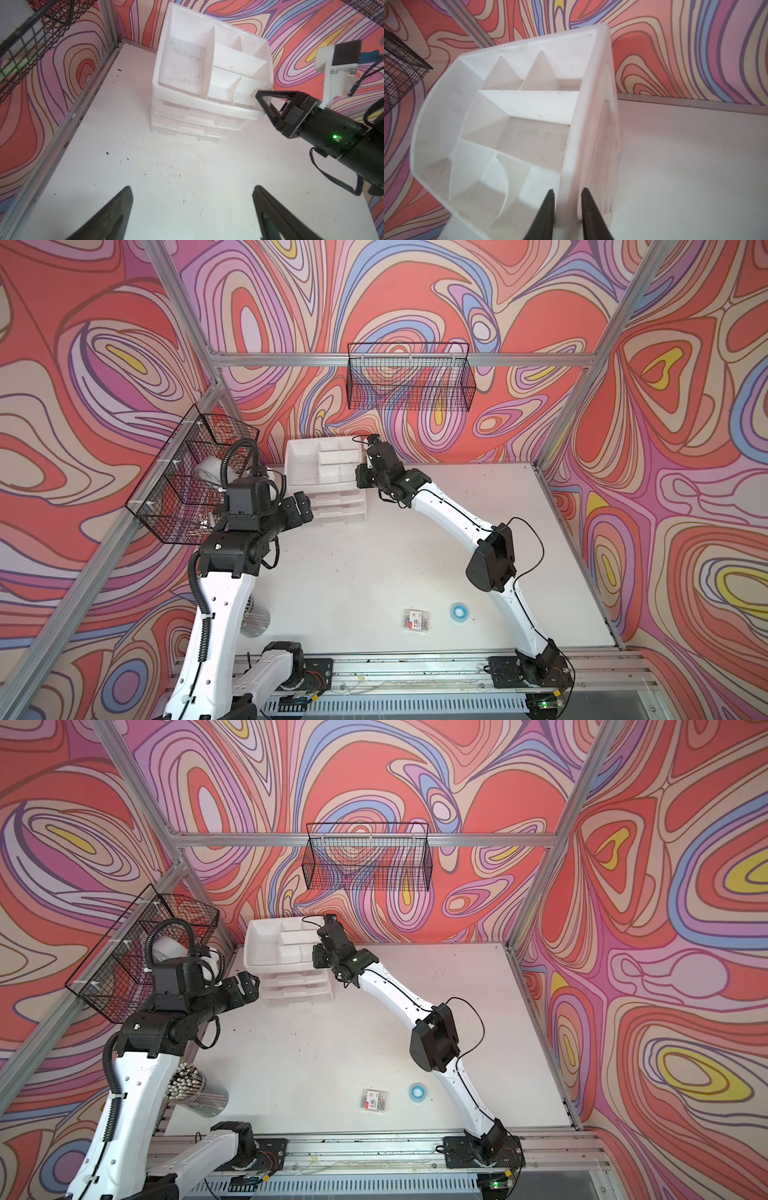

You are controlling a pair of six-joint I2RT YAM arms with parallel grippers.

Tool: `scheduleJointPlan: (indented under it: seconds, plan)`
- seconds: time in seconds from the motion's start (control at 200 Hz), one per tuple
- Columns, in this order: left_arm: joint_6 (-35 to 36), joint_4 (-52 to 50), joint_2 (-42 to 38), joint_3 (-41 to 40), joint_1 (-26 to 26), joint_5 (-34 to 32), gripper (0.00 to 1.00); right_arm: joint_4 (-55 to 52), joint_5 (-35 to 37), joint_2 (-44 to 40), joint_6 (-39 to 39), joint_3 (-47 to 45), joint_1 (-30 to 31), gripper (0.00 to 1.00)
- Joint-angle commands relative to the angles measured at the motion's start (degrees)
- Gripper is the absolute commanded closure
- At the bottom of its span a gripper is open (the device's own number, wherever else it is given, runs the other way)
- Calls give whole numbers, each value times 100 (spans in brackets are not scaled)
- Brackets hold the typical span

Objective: Take the postcards out of the drawer
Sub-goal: Move the storage box to the center of the board.

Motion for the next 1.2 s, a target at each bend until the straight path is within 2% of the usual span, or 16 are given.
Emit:
scheduleJointPlan:
  seconds: [0.0, 0.12, 0.336, 0.536, 0.921, 1.197]
  plan:
    - [60, 102, -82, 191, -29, 101, 7, -659, 159, -259, -185, -160, -206, 78]
    - [61, 143, -73, 237, -26, 175, 8, -693, -47, -495, -369, -439, -378, 80]
    - [86, 190, -17, 246, -29, 342, 8, -621, -1053, -918, -1115, -842, -751, 81]
    - [60, 282, 36, 160, -29, 564, 8, -596, -2175, -1178, -2345, -1163, -1051, 81]
    - [73, 437, 298, 132, -37, 860, 12, -769, -3861, -942, -3615, -975, -1468, 82]
    - [139, 477, 615, 200, -46, 976, 20, -1016, -4808, -699, -4032, -605, -1593, 84]
